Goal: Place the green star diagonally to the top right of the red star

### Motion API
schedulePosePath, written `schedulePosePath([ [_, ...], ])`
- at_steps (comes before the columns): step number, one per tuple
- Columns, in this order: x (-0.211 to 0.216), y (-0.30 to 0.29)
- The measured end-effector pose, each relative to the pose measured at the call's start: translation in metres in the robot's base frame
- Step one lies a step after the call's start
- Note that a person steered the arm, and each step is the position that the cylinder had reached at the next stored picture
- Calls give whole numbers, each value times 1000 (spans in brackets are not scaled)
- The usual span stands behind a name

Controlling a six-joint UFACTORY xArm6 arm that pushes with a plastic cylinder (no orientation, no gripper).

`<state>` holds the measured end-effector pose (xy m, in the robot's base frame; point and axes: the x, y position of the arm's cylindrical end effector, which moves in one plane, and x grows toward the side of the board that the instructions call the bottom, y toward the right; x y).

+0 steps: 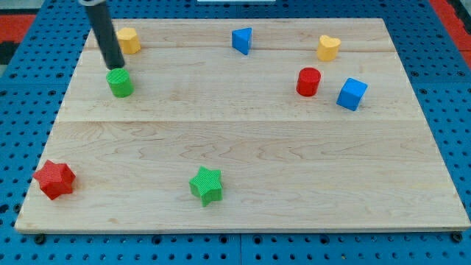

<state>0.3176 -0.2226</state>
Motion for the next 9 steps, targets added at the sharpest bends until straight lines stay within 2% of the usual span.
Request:
schedulePosePath([
  [1,15,35],
  [2,11,54],
  [3,39,69],
  [4,47,78],
  [5,50,45],
  [6,47,64],
  [7,49,162],
  [8,81,255],
  [9,102,316],
])
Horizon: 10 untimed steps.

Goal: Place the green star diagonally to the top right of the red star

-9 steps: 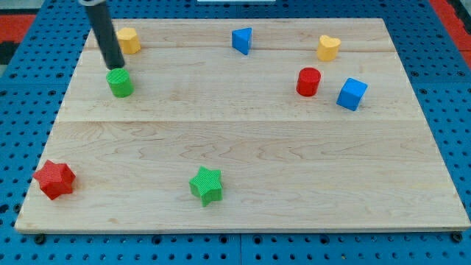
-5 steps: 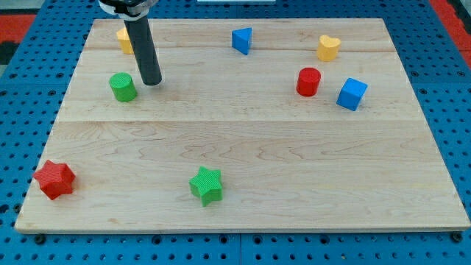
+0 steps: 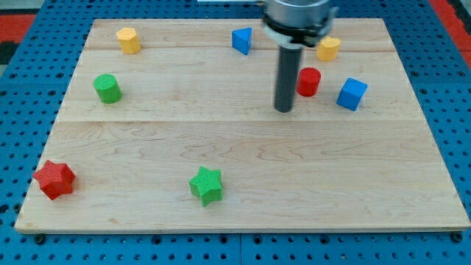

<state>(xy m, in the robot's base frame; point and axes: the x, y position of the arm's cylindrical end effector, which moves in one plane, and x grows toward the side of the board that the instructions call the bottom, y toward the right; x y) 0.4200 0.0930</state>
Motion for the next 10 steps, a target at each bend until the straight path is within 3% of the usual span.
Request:
schedulePosePath([
  [1,2,12],
  [2,41,1],
  [3,52,1],
  [10,53,4],
])
